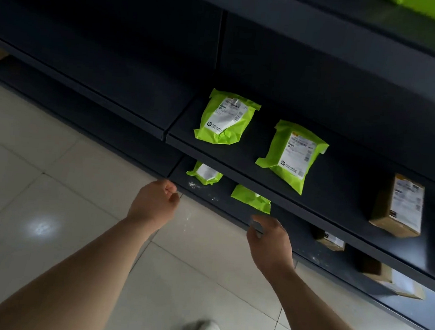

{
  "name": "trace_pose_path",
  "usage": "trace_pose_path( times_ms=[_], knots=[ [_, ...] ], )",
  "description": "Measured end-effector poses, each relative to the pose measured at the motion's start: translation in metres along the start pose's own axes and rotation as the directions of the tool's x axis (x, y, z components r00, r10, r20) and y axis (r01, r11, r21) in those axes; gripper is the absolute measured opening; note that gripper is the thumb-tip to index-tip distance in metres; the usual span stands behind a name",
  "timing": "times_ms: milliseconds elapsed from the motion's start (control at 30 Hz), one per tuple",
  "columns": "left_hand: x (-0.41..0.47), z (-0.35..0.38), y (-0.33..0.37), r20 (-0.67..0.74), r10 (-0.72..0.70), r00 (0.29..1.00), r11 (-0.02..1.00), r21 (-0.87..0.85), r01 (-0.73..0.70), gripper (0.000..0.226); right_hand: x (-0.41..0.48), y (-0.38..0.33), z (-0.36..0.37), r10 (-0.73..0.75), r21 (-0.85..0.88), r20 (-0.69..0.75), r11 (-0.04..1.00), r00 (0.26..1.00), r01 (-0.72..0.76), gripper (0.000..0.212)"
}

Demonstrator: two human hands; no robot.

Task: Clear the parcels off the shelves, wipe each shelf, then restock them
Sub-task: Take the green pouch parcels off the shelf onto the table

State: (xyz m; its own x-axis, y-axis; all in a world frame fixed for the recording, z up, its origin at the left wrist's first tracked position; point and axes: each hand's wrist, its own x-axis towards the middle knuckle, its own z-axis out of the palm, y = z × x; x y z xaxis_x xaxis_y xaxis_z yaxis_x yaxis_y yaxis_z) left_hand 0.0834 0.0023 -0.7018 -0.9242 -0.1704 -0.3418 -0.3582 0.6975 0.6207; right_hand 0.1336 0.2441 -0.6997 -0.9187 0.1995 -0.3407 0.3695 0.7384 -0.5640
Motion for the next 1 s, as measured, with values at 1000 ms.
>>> trace_pose_path(
  times_ms=[1000],
  knots=[
    [0.265,0.261,-0.109,-0.104,0.388,0.916,0.886,0.314,-0.340,0.088,0.245,0.134,0.229,-0.289,-0.290,-0.286,0.935,0.914,0.205,0.043]
  ],
)
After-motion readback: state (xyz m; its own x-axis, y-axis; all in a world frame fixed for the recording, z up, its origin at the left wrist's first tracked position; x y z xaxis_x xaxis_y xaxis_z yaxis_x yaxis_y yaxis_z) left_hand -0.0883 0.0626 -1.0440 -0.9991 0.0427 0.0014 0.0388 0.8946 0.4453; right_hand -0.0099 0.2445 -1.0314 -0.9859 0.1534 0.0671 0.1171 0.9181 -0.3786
